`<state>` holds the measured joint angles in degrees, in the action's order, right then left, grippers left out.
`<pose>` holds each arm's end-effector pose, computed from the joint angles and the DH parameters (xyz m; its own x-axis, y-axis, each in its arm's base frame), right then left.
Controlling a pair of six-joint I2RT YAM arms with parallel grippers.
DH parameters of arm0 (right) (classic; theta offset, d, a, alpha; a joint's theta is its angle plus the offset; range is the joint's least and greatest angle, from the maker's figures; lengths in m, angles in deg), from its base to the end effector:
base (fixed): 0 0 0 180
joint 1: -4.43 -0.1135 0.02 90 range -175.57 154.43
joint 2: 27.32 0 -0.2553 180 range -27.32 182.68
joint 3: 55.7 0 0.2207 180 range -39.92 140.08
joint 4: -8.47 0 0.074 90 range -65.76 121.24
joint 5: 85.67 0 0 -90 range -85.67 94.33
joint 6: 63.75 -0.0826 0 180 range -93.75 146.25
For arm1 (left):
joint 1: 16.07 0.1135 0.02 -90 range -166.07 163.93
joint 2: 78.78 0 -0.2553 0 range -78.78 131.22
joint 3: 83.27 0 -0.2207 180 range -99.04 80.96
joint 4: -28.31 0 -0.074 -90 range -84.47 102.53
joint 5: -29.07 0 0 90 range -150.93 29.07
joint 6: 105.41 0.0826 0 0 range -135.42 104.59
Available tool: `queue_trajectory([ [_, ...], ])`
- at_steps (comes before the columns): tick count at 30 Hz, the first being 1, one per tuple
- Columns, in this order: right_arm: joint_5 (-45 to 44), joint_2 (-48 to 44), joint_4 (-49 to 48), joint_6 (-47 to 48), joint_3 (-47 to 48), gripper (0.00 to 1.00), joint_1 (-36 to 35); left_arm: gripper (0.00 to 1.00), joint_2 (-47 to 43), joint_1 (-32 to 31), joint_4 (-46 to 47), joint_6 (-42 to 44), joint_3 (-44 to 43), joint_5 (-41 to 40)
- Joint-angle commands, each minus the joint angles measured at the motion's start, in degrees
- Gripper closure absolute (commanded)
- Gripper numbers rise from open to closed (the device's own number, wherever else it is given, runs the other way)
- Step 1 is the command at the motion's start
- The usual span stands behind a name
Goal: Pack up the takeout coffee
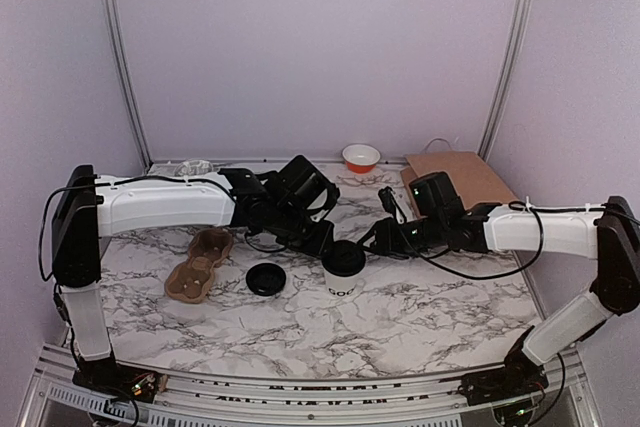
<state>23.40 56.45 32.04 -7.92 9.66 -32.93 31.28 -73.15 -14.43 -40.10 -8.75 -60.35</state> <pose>0.2338 0.2124 0.1959 -0.8704 0.0033 -0.4923 -0.3356 0.7276 0.5983 0.2350 -0.3645 0.2206 -0.7152 0.3361 -0.6128 0.5992 0.7463 -0.2899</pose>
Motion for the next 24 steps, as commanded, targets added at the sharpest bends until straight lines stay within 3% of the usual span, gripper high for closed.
queue_trajectory([
  [1, -0.18, 0.84, 0.48, -0.15, -1.6, 0.61, 0.27, 0.72, 1.13, -0.4, 0.13, 0.0, 1.11, 0.01],
  [13, -0.63, -4.98, -2.7, -1.68, -2.21, 0.59, 2.3, 0.73, 1.22, -0.4, 0.0, 0.58, 1.51, -0.68],
  [24, 2.65, -0.7, -2.6, -1.22, -2.18, 0.6, 2.24, 0.73, 1.5, -0.49, 0.06, 1.11, 1.24, -0.58],
])
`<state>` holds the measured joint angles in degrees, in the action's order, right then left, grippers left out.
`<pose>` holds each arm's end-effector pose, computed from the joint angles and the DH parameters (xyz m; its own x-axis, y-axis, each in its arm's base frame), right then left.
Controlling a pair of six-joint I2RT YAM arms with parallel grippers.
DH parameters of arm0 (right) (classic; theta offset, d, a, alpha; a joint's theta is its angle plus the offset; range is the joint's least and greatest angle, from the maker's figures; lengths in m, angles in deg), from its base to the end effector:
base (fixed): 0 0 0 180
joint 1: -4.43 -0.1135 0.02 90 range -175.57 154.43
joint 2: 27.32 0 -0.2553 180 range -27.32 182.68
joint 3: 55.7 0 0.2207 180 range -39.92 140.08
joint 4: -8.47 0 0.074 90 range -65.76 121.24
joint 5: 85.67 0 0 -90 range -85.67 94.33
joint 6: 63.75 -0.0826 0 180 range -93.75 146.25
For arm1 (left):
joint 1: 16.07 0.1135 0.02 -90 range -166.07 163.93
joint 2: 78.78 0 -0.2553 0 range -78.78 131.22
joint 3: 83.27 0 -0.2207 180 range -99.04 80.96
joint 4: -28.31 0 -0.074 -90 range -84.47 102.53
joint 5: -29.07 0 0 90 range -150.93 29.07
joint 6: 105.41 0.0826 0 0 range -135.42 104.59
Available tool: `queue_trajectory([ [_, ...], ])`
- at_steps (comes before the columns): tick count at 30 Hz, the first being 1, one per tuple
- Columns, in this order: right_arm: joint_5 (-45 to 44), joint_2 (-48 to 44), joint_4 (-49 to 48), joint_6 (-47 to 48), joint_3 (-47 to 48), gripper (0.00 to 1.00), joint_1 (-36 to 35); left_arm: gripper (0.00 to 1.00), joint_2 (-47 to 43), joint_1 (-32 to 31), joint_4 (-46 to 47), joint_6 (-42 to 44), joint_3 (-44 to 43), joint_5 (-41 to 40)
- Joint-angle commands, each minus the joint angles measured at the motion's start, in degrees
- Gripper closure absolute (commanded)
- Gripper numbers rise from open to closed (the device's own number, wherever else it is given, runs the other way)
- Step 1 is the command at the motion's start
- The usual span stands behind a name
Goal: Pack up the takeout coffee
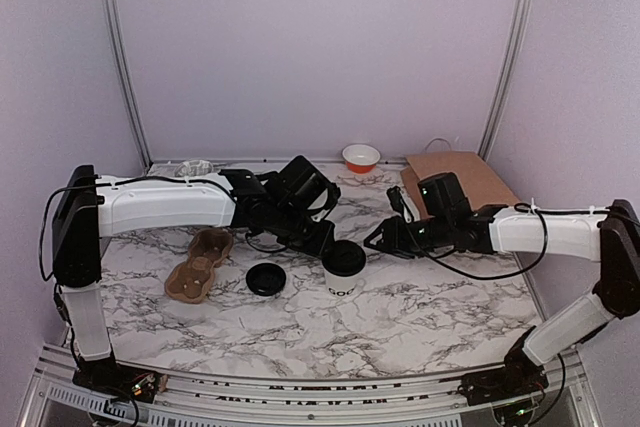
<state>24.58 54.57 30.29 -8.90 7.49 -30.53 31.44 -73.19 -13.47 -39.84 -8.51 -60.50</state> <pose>0.2362 0.2000 0.1971 -0.8690 0.0515 -0.4921 -0.3093 0.7197 0.6215 0.2358 -0.3660 0.2198 -0.7085 0.3343 -0.6215 0.6036 0.7434 -0.2883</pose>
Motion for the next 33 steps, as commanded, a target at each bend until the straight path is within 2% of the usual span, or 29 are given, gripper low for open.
queue_trajectory([
  [1, 1.6, 1.44, -0.86, -0.12, 0.0, 0.6, -0.26, 0.73, 1.38, -0.45, -0.9, 0.79, 1.01, -0.35],
  [10, 1.36, 3.69, 0.24, 0.68, -0.57, 0.61, -1.25, 0.73, 2.03, -0.45, -0.84, 1.09, 0.81, -0.25],
  [21, -5.23, 3.39, 7.0, 2.04, -3.16, 0.62, -4.15, 0.73, 2.63, -0.43, -0.88, 1.16, 1.25, -0.55],
  [26, -8.18, 0.83, 9.17, 2.39, 2.43, 0.61, -4.15, 0.73, 1.82, -0.4, -0.89, 1.57, -0.25, -1.17],
  [33, -9.52, 3.01, 10.18, 3.66, 10.1, 0.6, -4.15, 0.72, 0.64, -0.36, -2.23, 2.16, -4.32, -2.36],
])
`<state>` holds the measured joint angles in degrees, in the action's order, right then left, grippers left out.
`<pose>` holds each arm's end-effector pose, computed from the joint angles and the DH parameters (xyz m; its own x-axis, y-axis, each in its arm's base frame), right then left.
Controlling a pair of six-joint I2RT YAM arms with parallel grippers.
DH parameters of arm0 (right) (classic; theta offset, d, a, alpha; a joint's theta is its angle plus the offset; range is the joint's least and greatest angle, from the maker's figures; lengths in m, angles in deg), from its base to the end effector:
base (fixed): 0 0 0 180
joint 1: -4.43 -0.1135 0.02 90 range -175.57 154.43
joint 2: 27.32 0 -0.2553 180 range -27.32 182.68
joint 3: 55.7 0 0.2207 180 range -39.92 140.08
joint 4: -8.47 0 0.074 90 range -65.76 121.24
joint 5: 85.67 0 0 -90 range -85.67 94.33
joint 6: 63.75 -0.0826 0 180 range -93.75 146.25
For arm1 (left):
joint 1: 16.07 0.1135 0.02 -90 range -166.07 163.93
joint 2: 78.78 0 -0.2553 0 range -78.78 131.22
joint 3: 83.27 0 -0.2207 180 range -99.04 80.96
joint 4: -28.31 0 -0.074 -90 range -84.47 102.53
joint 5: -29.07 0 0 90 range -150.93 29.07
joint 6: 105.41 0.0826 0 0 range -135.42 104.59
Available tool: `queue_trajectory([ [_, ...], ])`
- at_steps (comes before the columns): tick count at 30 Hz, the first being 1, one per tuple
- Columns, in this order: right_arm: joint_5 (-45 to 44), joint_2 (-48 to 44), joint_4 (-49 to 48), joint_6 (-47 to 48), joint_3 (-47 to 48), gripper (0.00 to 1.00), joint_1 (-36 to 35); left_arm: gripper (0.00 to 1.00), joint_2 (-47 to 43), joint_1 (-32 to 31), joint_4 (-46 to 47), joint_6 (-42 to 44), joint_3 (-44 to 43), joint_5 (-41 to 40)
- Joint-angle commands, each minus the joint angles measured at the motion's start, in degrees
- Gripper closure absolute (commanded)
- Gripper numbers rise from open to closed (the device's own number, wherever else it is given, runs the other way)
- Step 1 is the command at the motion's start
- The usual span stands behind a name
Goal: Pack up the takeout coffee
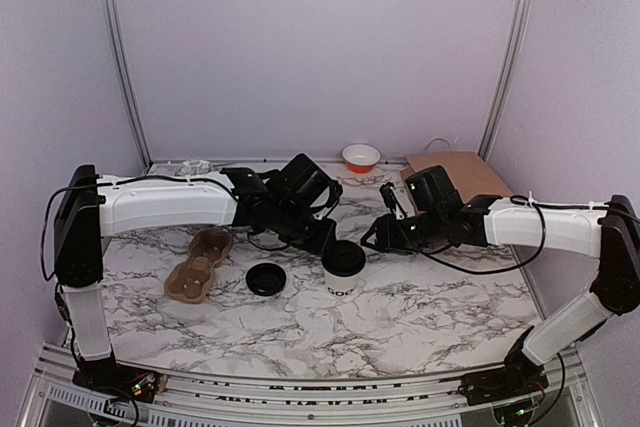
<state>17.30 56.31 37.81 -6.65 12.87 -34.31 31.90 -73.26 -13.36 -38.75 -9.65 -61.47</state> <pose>0.2342 0.2117 0.2018 -0.8574 -0.0093 -0.5146 -0.3206 0.7918 0.5199 0.2386 -0.3686 0.2232 -0.6893 0.3380 -0.6408 0.6141 0.7420 -0.2691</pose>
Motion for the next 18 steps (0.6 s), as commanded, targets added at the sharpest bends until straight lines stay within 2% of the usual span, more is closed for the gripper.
queue_trajectory([
  [1, -2.36, 1.46, 2.69, 1.5, 5.2, 0.59, -0.37, 0.72, -0.01, -0.24, -2.61, 1.11, -3.58, -1.48],
  [6, -3.36, 1.23, 3.24, 2.31, 6.7, 0.59, -0.37, 0.71, -1.77, 0.16, -3.06, 0.25, -3.67, -1.96],
  [9, -3.69, 0.76, 4.15, 3.55, 7.45, 0.6, -0.65, 0.71, -4.12, 1.42, -2.62, -3.56, -0.16, -1.84],
  [15, -4.23, 0.07, 6.56, 6.05, 7.96, 0.61, -1.89, 0.71, -8.07, 4.47, 3.45, -9.28, 10.16, 4.23],
  [18, -4.83, -0.17, 7.97, 6.72, 8.11, 0.62, -2.49, 0.71, -8.69, 4.76, 6.19, -11.07, 11.76, 7.42],
])
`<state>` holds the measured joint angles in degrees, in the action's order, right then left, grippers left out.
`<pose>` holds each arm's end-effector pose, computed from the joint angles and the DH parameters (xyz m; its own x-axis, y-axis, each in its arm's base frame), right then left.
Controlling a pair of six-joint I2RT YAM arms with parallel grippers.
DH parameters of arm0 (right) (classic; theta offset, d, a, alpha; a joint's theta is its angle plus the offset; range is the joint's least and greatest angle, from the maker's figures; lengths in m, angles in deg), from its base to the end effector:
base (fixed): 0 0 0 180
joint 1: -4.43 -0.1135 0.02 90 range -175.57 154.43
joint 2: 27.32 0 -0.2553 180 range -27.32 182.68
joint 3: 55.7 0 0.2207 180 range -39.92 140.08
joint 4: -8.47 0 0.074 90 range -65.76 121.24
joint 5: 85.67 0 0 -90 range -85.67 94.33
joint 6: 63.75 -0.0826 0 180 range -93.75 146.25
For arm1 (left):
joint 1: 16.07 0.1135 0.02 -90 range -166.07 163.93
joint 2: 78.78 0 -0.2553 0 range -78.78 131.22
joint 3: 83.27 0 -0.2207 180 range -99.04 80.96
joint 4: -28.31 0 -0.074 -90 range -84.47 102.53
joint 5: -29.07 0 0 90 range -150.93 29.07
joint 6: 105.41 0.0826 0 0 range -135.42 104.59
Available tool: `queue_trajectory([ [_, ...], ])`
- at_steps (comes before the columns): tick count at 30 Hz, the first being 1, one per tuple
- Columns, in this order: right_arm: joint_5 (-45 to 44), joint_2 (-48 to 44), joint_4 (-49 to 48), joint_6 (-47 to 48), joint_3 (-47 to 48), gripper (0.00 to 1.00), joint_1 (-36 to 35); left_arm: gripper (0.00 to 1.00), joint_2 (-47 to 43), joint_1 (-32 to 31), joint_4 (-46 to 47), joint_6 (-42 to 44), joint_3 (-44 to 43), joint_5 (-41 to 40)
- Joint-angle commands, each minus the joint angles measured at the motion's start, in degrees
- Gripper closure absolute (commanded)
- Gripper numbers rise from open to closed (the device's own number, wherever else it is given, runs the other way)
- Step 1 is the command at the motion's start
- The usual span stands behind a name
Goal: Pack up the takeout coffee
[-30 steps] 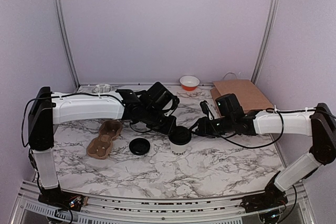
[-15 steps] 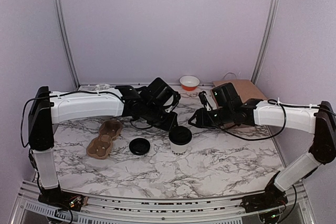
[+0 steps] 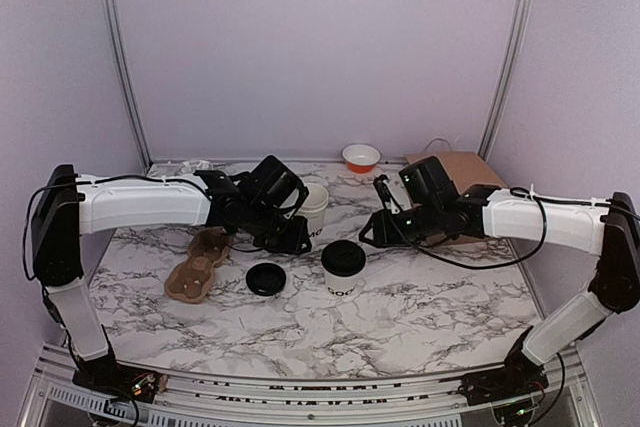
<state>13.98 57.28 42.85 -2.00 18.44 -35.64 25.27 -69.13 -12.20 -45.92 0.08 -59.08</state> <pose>0.2384 0.2187 0.2180 -0.8188 -0.0790 -0.5687 -0.3837 0.8120 0.4397 0.2417 -0.3259 0.2166 -0.7964 0.2148 -0.5653 0.4730 0.8037 -0.3609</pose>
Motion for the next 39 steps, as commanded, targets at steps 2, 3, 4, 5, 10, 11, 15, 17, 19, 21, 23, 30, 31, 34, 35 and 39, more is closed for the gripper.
queue_trajectory([
  [2, -1.33, -1.22, 3.49, 2.3, 2.55, 0.63, -1.44, 0.71, -1.95, 0.67, 6.55, -4.79, 2.29, 6.61],
  [3, -1.24, -1.19, 3.84, 2.46, 2.69, 0.63, -1.68, 0.71, -1.78, 0.67, 6.86, -5.16, 2.24, 7.11],
  [4, -1.33, -1.07, 4.21, 2.56, 2.83, 0.64, -1.94, 0.71, -1.59, 0.7, 7.13, -5.44, 2.13, 7.31],
  [5, -1.57, -1.16, 4.52, 2.6, 3.02, 0.64, -2.27, 0.71, -1.41, 0.68, 7.37, -5.63, 2.04, 7.43],
  [10, -2.46, -0.93, 5.72, 2.72, 4.06, 0.65, -3.65, 0.71, -0.89, 0.67, 8.0, -6.27, 1.79, 8.21],
  [11, -2.56, -0.85, 5.8, 2.73, 4.11, 0.65, -3.92, 0.71, -0.8, 0.67, 8.04, -6.24, 1.72, 8.38],
  [15, -2.73, -0.35, 6.23, 2.72, 4.45, 0.66, -4.34, 0.71, -0.44, 0.67, 8.15, -6.21, 1.69, 8.78],
  [17, -2.87, -0.02, 6.47, 2.8, 4.65, 0.66, -4.67, 0.71, -0.13, 0.67, 8.24, -6.11, 1.62, 9.19],
  [19, -2.93, 0.53, 6.69, 2.75, 4.86, 0.66, -5.02, 0.71, 0.21, 0.67, 8.31, -6.0, 1.42, 9.84],
  [21, -2.97, 1.03, 6.83, 2.74, 5.14, 0.67, -5.46, 0.71, 0.43, 0.67, 8.35, -5.85, 1.41, 10.1],
  [23, -3.04, 1.45, 6.89, 2.73, 5.48, 0.67, -5.94, 0.72, 0.53, 0.67, 8.33, -5.72, 1.48, 10.11],
  [30, -3.42, 3.25, 7.34, 2.13, 5.88, 0.69, -6.93, 0.72, 1.8, 0.59, 8.38, -5.38, 1.91, 10.07],
  [31, -3.66, 3.31, 7.46, 2.07, 5.81, 0.69, -6.95, 0.72, 2.04, 0.59, 8.31, -5.24, 1.93, 10.02],
  [34, -3.84, 3.38, 7.56, 1.8, 5.58, 0.7, -7.01, 0.72, 2.83, 0.5, 8.37, -5.19, 2.0, 10.07],
  [35, -3.89, 3.48, 7.58, 1.77, 5.51, 0.71, -7.06, 0.73, 3.09, 0.5, 8.38, -5.2, 2.1, 9.95],
  [39, -4.1, 3.69, 7.54, 1.73, 5.39, 0.71, -7.35, 0.74, 3.82, 0.33, 8.31, -5.16, 2.26, 9.85],
])
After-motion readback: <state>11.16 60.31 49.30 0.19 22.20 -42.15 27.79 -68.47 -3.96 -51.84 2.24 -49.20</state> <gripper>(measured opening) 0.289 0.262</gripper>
